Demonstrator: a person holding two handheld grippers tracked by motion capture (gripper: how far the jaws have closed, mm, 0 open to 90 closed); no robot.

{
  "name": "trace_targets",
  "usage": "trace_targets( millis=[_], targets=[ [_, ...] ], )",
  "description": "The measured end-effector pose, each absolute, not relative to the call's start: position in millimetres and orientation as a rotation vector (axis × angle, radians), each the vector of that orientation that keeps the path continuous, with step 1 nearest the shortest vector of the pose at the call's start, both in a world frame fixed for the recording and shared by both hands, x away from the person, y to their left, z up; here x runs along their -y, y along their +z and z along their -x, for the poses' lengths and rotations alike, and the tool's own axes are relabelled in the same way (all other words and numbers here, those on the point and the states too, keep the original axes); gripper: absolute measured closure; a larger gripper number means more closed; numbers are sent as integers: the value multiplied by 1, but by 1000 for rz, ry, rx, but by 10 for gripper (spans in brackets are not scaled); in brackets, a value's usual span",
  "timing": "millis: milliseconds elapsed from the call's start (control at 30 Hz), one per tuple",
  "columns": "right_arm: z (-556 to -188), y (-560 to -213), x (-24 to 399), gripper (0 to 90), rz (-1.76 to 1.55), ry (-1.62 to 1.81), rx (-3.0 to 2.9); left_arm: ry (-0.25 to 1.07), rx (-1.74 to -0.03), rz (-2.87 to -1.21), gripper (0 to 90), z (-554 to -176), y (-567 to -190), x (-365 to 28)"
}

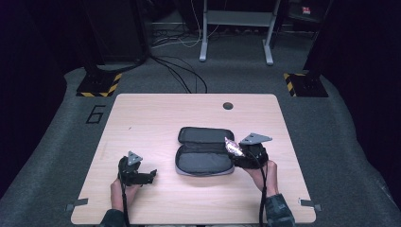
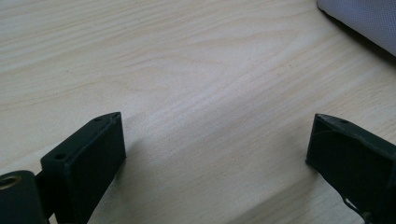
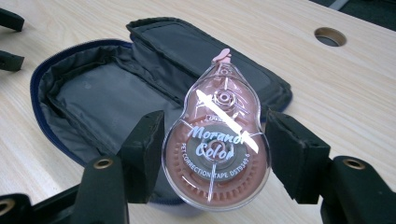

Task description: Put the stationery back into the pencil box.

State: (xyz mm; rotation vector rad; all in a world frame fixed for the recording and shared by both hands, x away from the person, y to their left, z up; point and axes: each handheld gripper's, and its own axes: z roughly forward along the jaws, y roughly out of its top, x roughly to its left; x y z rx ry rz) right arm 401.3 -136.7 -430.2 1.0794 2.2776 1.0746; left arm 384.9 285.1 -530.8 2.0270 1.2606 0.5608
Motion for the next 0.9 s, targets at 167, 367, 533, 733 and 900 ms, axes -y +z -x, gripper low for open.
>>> trace_targets(
  millis=[167,367,533,733,900],
  targets=[
    [-409,-432,120,392,-1044,1070,-2323,561,-1260,-2027,45,-385,-531,-285],
    [-415,-437,105,392,-1027,1072,-2359,558,-1260,-2029,45,-385,-531,-285],
    [-420,-441,95,392,-1013,1059,-2397,557,-1260,-2032,46,-385,-530,-285],
    [-424,-448,83,392,-1009,1060,-2427,552,-1260,-2038,48,-385,-530,-286],
    [-428,-454,77,392,-994,1045,-2458,555,-1252,-2047,48,-385,-530,-286]
  ],
)
